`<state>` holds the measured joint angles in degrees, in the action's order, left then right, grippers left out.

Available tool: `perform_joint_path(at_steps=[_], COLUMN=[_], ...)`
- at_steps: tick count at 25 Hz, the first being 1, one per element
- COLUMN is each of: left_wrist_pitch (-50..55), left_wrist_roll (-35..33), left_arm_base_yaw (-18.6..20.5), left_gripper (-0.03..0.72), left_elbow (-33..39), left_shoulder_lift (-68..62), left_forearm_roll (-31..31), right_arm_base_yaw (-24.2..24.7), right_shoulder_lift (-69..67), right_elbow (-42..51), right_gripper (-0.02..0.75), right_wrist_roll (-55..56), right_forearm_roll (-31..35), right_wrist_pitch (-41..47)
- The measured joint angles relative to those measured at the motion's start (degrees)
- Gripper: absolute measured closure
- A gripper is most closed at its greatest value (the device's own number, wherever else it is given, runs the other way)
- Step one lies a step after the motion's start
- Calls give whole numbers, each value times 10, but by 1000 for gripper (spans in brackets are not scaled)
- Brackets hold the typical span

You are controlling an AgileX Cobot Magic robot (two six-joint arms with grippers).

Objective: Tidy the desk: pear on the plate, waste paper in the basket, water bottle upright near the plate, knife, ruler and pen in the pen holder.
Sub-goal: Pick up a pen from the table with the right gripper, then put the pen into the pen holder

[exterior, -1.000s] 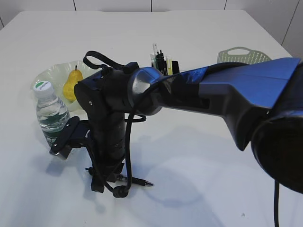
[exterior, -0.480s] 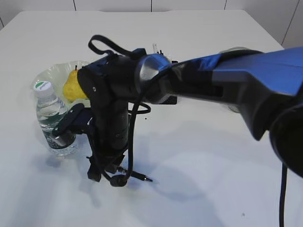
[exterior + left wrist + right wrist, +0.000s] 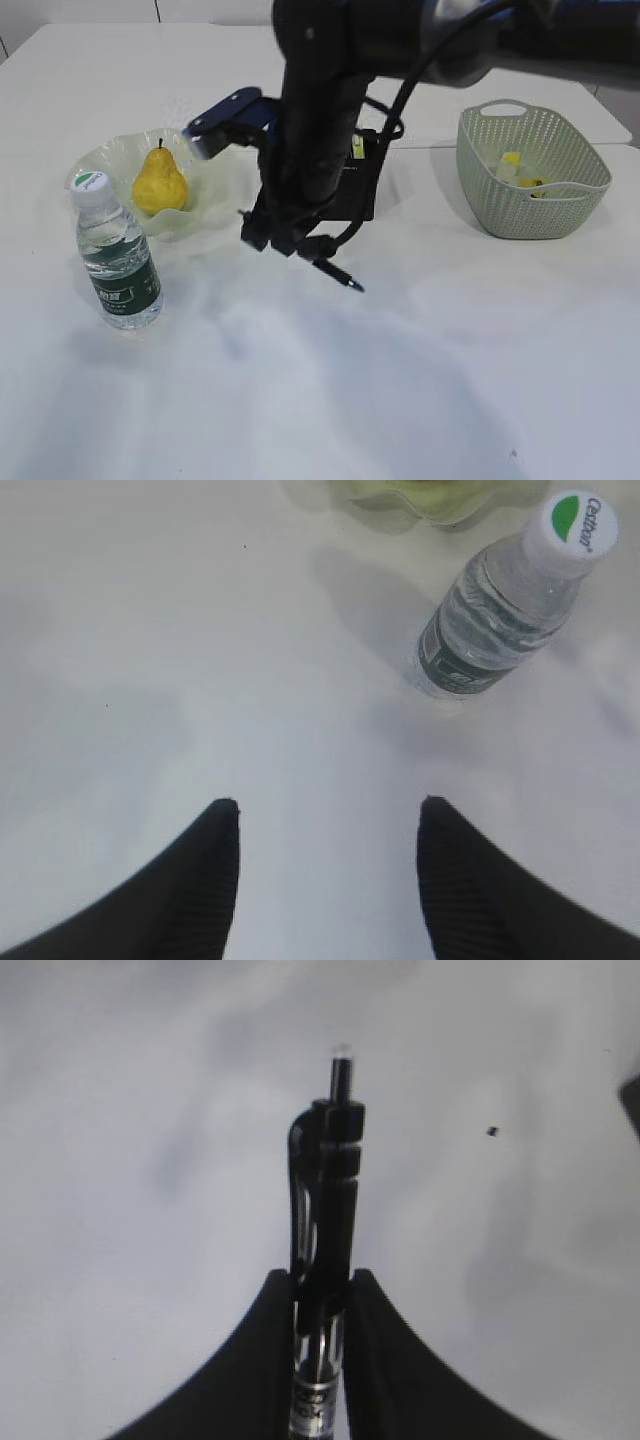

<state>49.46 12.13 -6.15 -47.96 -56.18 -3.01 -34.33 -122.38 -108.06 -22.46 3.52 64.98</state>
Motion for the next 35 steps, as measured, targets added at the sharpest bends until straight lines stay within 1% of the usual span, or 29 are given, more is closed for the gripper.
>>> perform_joint_path(at_steps=[5, 9, 12, 15, 20, 24, 32, 35], left_wrist_pitch=[9, 17, 23, 26, 27, 28, 29, 30], left_wrist_roll=[0, 0, 0, 0, 0, 0, 0, 0], left_arm_base_yaw=[0, 0, 0, 0, 0, 0, 0, 0], left_gripper=[286, 286, 286, 286, 286, 286, 286, 286], left_elbow=[0, 0, 0, 0, 0, 0, 0, 0], left_shoulder_lift=[0, 0, 0, 0, 0, 0, 0, 0], left_forearm_roll=[1, 1, 1, 1, 1, 1, 1, 1], right_arm_base_yaw=[71, 120, 143, 148, 148, 148, 148, 148], right_shoulder_lift=[39, 58, 60, 60, 60, 51, -8, -21], right_elbow=[0, 0, 0, 1, 2, 2, 2, 2], right_gripper=[650, 650, 650, 650, 650, 650, 651, 651], right_wrist_roll=[2, 2, -4, -20, -29, -31, -32, -32], right_forearm_roll=[31, 56, 67, 72, 81, 87, 145, 158], right_wrist_pitch=[-10, -56, -99, -152, -278, -364, -452, -481])
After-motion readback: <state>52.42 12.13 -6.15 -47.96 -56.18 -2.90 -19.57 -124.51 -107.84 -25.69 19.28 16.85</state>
